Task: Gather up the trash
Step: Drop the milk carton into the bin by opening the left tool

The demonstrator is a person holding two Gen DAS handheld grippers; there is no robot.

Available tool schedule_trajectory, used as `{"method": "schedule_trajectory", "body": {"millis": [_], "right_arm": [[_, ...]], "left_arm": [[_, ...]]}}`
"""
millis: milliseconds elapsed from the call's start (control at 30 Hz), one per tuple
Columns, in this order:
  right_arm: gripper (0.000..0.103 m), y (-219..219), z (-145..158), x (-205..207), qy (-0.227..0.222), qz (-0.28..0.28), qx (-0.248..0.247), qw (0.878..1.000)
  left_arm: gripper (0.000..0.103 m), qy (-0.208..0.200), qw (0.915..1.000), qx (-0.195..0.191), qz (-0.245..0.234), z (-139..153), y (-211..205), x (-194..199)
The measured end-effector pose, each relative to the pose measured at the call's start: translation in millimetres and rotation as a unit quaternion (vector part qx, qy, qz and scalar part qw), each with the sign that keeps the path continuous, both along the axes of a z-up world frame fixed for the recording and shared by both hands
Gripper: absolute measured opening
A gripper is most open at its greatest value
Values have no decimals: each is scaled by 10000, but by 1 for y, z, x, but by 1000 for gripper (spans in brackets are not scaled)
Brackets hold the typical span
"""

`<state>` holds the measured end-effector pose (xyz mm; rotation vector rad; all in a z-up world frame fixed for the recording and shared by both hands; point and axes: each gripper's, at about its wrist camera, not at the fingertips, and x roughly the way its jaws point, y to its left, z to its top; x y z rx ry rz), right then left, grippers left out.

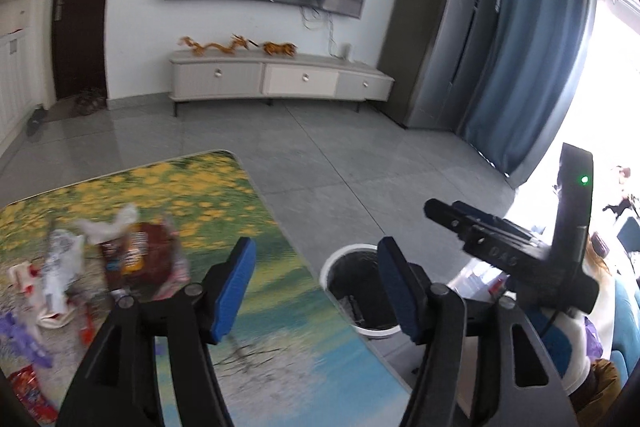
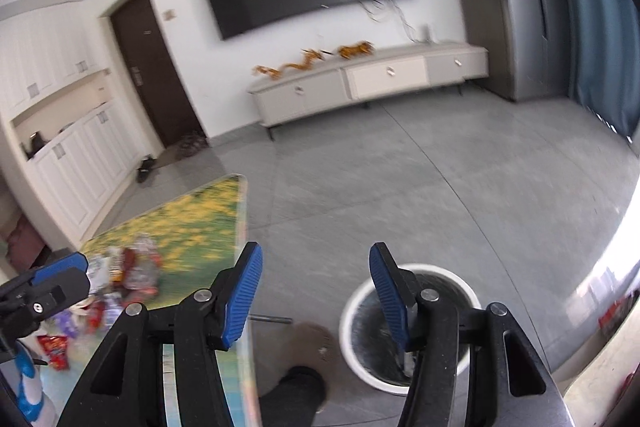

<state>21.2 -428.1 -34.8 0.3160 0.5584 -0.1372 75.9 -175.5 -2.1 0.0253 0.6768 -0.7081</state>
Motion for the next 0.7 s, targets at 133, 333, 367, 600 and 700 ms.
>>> {"method": "schedule_trajectory", "body": {"millis": [133,333,367,600,700], "right_arm": [[58,37,24,3,-169,374,-138,9991],[60,83,43,12,-238,881,-166,9957],[60,91,44,15,-217,982,-168,9948],[60,145,32,44,63,1754,-1,9845],[60,169,21,56,245,2058,36,9783]], "left_arm": [[62,-284,9983,11,505,8,61,-5],[62,-389,9914,29,1252,-1,157,-6],[62,-367,9898,30,1376,-4,174,-6],[62,-171,9771,33,2121,-40,278,-13],[62,-8,9724,90,2333,-62,307,-17]]}}
